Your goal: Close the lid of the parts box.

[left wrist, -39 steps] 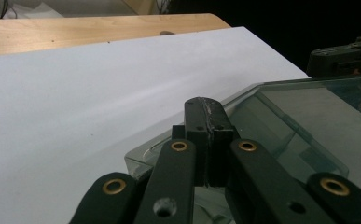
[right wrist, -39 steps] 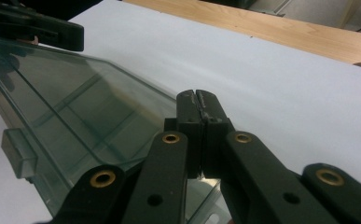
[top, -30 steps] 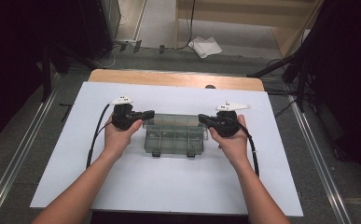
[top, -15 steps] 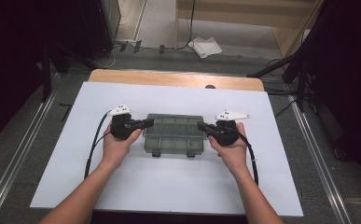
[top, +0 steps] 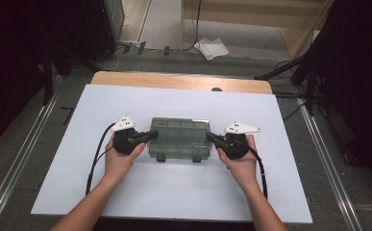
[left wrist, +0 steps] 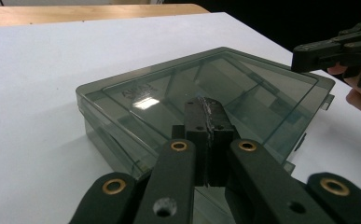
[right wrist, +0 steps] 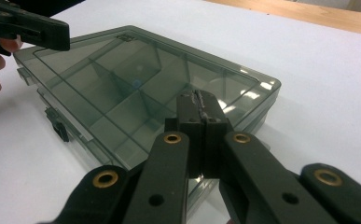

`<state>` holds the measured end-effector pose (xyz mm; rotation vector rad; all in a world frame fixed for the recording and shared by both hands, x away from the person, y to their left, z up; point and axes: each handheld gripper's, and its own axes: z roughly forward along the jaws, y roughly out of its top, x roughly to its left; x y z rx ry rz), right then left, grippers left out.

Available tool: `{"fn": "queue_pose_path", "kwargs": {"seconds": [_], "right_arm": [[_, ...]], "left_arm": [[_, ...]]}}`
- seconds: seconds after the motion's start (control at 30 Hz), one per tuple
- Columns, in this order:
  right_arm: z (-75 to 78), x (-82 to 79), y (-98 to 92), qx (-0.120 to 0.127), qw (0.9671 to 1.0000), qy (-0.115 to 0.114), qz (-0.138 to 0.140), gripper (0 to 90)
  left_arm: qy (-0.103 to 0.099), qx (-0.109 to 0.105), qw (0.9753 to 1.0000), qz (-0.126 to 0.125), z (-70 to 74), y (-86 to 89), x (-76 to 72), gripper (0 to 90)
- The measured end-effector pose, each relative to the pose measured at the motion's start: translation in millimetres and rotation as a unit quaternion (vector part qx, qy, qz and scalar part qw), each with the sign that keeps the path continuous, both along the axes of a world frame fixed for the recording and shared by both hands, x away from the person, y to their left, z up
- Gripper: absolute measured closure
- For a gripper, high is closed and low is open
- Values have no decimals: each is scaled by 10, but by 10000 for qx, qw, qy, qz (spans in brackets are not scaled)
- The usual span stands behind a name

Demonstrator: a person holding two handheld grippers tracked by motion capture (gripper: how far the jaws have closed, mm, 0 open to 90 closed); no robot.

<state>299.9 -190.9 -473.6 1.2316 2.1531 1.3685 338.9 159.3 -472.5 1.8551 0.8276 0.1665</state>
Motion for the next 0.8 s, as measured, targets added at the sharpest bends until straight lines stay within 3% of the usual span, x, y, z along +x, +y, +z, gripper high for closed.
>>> {"fn": "queue_pose_path", "kwargs": {"seconds": [0.43,0.8], "right_arm": [[-117,-187,10,0,9999,-21,-101,900],[-187,-275,23,-18,9999,32,-94,900]], "left_arm": [[-6,-53,9999,97,-101,20,-202,894],[-7,68,9999,117,-167,22,-298,894]]}}
